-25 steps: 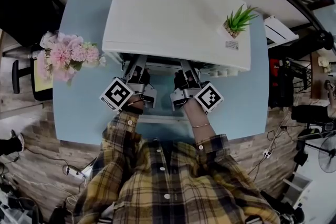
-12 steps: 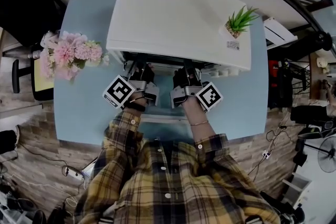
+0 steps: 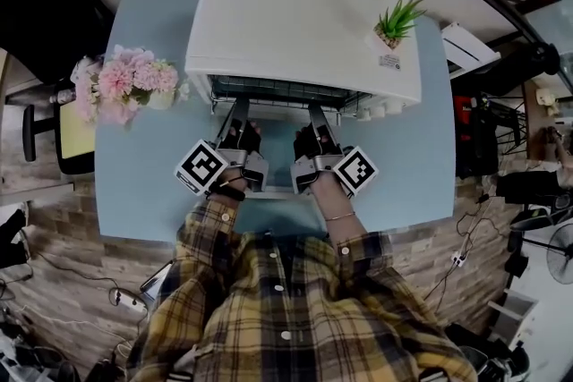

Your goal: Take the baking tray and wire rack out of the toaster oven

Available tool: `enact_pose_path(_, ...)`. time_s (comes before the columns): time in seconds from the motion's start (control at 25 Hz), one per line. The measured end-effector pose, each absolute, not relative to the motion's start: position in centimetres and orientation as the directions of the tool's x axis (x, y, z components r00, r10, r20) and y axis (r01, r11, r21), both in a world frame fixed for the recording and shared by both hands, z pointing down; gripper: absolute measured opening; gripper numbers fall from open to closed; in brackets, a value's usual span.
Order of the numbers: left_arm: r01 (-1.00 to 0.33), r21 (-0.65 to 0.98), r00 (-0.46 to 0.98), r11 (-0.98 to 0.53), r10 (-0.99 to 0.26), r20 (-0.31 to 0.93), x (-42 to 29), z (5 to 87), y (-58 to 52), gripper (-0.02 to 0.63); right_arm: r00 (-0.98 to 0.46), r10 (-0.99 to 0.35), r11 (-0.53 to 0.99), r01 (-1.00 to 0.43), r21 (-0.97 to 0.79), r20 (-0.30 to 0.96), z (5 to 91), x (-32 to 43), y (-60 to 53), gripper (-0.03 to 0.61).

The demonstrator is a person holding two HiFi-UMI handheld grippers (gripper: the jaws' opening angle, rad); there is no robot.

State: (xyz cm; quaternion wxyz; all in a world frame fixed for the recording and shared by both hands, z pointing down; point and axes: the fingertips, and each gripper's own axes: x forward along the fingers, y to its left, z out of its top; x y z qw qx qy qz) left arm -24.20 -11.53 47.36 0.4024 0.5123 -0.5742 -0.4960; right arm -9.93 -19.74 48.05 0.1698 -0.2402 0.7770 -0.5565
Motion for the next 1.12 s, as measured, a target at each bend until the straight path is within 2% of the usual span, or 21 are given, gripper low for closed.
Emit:
enact_pose_path(0.16,-0.235,0.972,-0.129,0.013,-0.991,-0.018,-23.5,47.5,-9.6,0.006,-0.823,-0.568,0.260,-0.191,-0.946,0.010,48.0,-8.9,-17.9,0.035)
enact_pose_path(0.32,-0.137,0.990,-0.124,-0.035,-0.991,-0.052,-21.9,47.2,-7.7,0.006,-0.825,-0.565,0.260,-0.179,-0.949,0.000,47.8,-8.0,-15.7,0.034)
enact_pose_path(0.52,-0.155,0.987,-0.114,-0.036,-0.992,-0.054,-20.6,47.3,-5.1,0.006,-0.836,-0.548,0.269,-0.161,-0.950,-0.014,47.9,-6.5,-13.1,0.031)
enact_pose_path(0.8,-0.175,0.984,-0.140,-0.036,-0.988,-0.061,-18.8,46.2,-1.9,0.005,-0.862,-0.502,0.288,-0.092,-0.953,-0.069,46.4,-4.7,-10.2,0.025)
enact_pose_path(1.12,-0.198,0.980,-0.228,-0.025,-0.971,-0.071,-14.6,45.0,2.0,0.003,-0.903,-0.422,0.243,-0.030,-0.970,-0.077,46.1,-1.1,-7.0,0.020)
